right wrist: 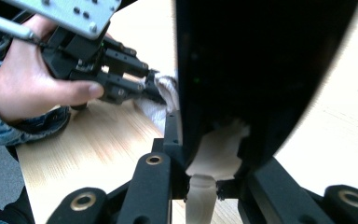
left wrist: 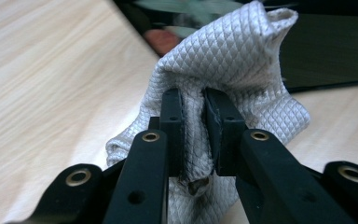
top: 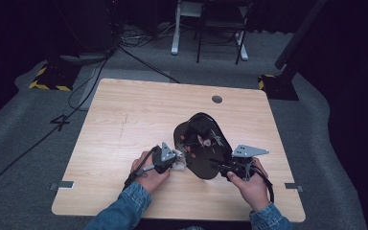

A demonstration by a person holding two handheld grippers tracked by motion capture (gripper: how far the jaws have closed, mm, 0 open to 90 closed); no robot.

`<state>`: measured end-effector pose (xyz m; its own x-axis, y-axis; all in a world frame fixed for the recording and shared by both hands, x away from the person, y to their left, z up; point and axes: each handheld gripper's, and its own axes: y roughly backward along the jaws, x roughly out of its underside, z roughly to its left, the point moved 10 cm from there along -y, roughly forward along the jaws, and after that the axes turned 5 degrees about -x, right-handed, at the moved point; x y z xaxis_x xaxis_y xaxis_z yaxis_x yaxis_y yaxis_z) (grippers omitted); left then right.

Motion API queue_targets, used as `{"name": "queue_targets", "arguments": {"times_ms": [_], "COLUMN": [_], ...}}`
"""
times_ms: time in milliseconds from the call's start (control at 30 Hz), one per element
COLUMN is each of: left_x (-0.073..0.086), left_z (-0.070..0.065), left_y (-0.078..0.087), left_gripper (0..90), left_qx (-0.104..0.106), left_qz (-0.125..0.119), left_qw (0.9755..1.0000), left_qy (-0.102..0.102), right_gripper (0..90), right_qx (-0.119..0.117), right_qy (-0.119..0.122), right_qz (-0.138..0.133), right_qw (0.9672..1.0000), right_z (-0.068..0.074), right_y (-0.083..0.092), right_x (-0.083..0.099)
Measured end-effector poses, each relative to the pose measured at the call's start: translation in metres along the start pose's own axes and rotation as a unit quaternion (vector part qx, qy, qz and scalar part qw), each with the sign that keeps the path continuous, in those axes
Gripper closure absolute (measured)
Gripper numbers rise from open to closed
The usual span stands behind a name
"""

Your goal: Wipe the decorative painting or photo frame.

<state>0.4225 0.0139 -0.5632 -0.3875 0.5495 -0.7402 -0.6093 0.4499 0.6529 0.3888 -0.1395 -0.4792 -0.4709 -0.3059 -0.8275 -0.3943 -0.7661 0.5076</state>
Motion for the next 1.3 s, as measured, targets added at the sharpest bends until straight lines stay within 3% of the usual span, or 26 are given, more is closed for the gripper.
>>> {"name": "queue_targets", "arguments": {"times_ms": [100,433,533,567,600,633,700,933,1133,1300], "left_x": [-0.002,-0.007,-0.009,-0.010,-0.010,-0.013,-0.017,-0.034,-0.052,-0.070], "left_z": [-0.012,-0.039,-0.049,-0.054,-0.054,-0.057,-0.060,-0.054,-0.032,-0.017], "left_y": [0.000,0.000,0.001,0.002,0.002,0.005,0.011,0.036,0.060,0.081], "left_gripper": [77.9,77.9,77.9,77.9,78.0,78.0,78.1,78.2,78.2,78.2], "left_qx": [-0.004,0.022,0.035,0.053,0.053,0.073,0.083,0.084,0.068,0.057], "left_qz": [0.006,0.002,0.000,-0.004,-0.004,-0.011,-0.020,-0.059,-0.101,-0.138], "left_qw": [0.9998,0.9991,0.9985,0.9978,0.9978,0.9968,0.9958,0.9944,0.9926,0.9887], "left_qy": [-0.020,-0.036,-0.041,-0.038,-0.038,-0.032,-0.032,-0.025,-0.005,0.009], "right_gripper": [79.2,79.2,79.3,79.3,79.3,79.4,79.4,79.4,79.4,79.4], "right_qx": [0.000,0.003,0.003,0.003,0.003,0.002,0.000,0.000,-0.003,-0.003], "right_qy": [-0.001,-0.003,-0.003,-0.003,-0.003,-0.003,-0.003,-0.001,-0.001,0.002], "right_qz": [0.000,-0.002,-0.002,-0.002,-0.002,-0.003,-0.003,-0.002,0.000,-0.001], "right_qw": [1.0000,1.0000,1.0000,1.0000,1.0000,1.0000,1.0000,1.0000,1.0000,1.0000], "right_z": [0.000,-0.001,-0.001,-0.001,-0.001,-0.002,-0.002,-0.002,-0.002,-0.003], "right_y": [0.000,0.001,0.001,0.001,0.001,0.001,0.002,0.002,0.003,0.003], "right_x": [0.000,-0.001,-0.001,-0.001,-0.001,0.000,0.000,0.000,0.001,0.001]}}
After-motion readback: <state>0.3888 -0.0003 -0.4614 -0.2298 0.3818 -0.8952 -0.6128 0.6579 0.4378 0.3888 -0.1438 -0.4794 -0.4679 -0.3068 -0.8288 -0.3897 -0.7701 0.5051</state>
